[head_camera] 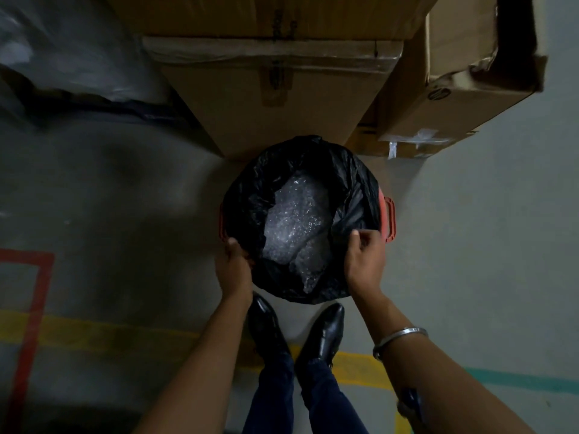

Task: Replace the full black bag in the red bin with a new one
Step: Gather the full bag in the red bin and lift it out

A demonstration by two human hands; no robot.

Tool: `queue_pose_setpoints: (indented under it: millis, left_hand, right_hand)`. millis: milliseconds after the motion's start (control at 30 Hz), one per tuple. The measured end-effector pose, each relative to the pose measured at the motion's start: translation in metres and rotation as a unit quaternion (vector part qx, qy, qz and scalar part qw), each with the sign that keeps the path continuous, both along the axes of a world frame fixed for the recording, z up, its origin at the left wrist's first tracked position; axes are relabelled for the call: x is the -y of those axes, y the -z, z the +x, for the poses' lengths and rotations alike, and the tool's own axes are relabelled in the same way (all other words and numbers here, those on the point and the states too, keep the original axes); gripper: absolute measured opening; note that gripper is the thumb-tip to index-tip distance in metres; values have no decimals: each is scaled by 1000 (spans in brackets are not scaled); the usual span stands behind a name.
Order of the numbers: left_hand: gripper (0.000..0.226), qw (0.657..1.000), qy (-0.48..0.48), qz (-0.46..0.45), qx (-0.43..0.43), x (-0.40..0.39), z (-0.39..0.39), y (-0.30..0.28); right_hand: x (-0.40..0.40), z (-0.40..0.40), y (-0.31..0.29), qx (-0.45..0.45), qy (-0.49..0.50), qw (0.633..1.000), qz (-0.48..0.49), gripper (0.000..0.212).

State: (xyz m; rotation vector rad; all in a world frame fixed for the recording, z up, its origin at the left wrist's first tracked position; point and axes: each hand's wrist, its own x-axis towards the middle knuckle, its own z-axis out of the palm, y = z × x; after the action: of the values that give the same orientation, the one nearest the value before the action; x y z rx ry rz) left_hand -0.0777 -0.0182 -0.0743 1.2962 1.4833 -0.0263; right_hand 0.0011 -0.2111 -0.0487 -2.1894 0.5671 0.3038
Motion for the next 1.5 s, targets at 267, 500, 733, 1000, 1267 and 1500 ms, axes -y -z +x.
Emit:
queue_pose_setpoints:
  millis: [267,500,733,1000,1267,1500]
  left_hand:
    - [52,971,158,89,-153,-24,-12,13]
    - [21,958,183,119,-186,-24,-13,15]
    - [24,999,4,6,-44,-8,-25,9]
    - [44,982,138,-88,-99,8,-34,10]
    - [22,989,-21,-147,-25,24,-19,-9]
    - [42,997,-33,-60,46,16,14,-30]
  right_hand:
    - [16,4,2,-143,-12,973,-182,69]
    - [26,9,7,-139,-37,962,-231,26]
    - [26,-1,-2,-123,-52,981,-141,21]
    - [34,-15,16,-186,-63,980,14,49]
    - [5,-23,3,-116,-15,990,72,20]
    - [-14,1,-15,-14,2,996,87,12]
